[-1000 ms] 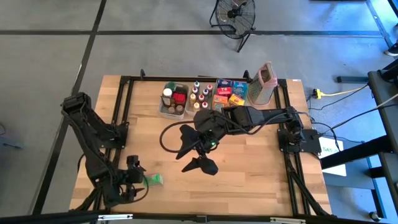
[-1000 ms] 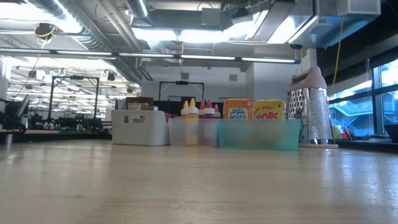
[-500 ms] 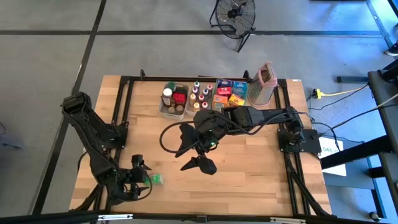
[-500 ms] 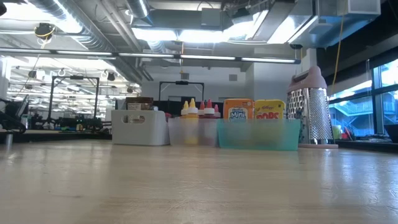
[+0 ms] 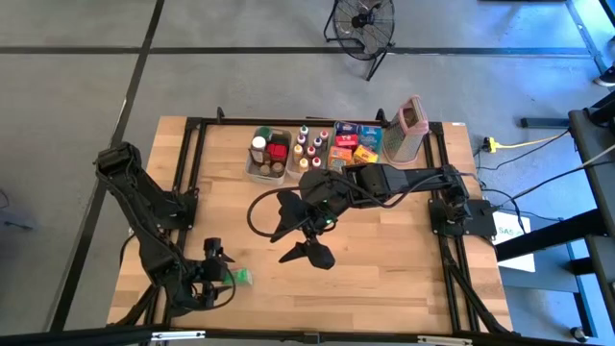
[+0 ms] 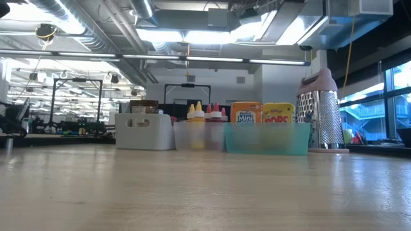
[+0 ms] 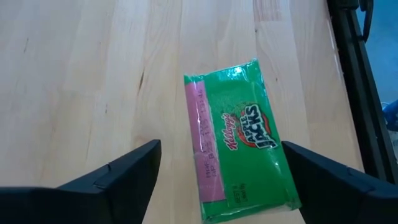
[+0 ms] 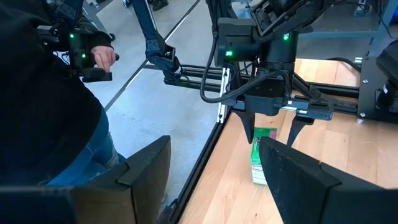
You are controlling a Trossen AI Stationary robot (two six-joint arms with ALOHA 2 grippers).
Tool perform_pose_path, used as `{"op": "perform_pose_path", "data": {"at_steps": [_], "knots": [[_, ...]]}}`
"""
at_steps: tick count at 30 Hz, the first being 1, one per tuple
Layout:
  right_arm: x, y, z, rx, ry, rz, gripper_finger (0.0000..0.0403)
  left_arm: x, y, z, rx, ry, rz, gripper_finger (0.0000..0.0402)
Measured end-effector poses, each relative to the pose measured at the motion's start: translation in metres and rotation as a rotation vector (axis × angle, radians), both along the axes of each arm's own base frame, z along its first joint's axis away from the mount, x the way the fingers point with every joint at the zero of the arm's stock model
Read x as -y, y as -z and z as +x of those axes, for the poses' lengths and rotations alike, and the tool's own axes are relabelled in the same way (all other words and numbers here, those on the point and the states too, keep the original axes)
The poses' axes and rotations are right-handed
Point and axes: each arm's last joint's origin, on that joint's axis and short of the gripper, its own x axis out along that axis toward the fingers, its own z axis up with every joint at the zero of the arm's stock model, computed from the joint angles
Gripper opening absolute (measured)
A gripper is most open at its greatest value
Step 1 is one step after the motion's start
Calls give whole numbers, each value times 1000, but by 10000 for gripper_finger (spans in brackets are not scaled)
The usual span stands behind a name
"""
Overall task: Pick & Place Kitchen Items
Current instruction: Put the green cereal box into the green bin
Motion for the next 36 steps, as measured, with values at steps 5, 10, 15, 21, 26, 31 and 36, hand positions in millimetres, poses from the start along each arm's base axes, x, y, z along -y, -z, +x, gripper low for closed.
{"op": "perform_pose_path", "data": {"at_steps": [5, 10, 15, 21, 26, 31, 36], "knots": [[0, 0, 0, 0, 0, 0, 247, 0, 0, 0, 0, 0, 0, 311], [0, 0, 0, -1, 0, 1, 247, 0, 0, 0, 0, 6, 6, 294], [0, 0, 0, -3, 2, 4, 247, 0, 0, 0, 0, 13, 12, 267], [0, 0, 0, -4, 3, 5, 247, 0, 0, 0, -1, 13, 16, 226], [0, 0, 0, -5, 0, 7, 247, -1, -1, -1, -2, 13, 16, 169], [0, 0, 0, -5, 0, 7, 247, -6, -7, -5, -9, 20, 11, 121], [-1, 0, 0, -5, -2, 7, 247, -12, -17, -8, -24, 35, -10, 113]]}}
